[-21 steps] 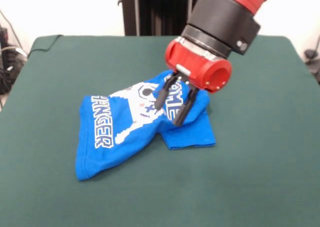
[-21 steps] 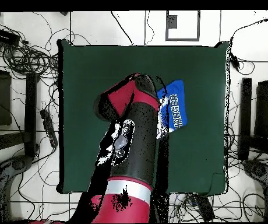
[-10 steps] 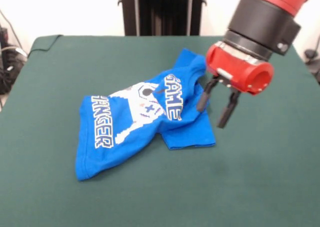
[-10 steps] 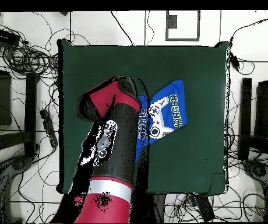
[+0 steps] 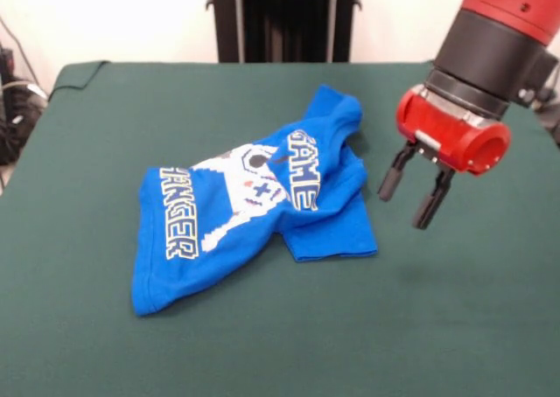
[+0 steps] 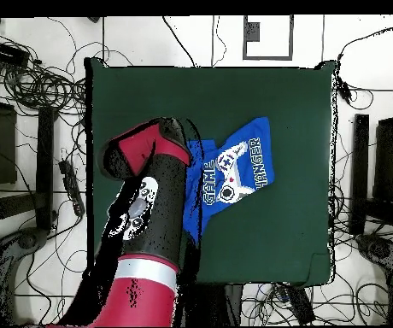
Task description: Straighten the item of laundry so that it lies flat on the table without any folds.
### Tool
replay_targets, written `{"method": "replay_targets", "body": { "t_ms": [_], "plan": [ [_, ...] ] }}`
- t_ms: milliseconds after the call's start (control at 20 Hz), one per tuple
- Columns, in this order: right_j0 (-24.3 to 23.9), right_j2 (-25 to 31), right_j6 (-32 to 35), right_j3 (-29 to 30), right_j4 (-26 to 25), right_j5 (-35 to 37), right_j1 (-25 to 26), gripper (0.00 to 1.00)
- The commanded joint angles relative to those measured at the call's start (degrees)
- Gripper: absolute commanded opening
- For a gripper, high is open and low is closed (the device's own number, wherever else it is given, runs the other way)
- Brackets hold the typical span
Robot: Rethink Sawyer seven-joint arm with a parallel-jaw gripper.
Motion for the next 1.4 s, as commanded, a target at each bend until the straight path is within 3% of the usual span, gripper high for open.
{"method": "replay_targets", "body": {
  "t_ms": [50, 300, 900, 1400],
  "plan": [
    [-0.24, 2.73, 4.58, 5.62, 4.12, 4.58, 4.98, 1.0],
    [3.46, -2.71, 9.26, 1.71, 2.59, 7.22, 11.09, 1.0],
    [4.61, -5.74, 12.54, 0.14, 5.67, 0.03, 18.8, 1.0],
    [6.05, -6.21, 12.32, 1.47, 8.89, -5.19, 18.27, 1.0]
  ]
}}
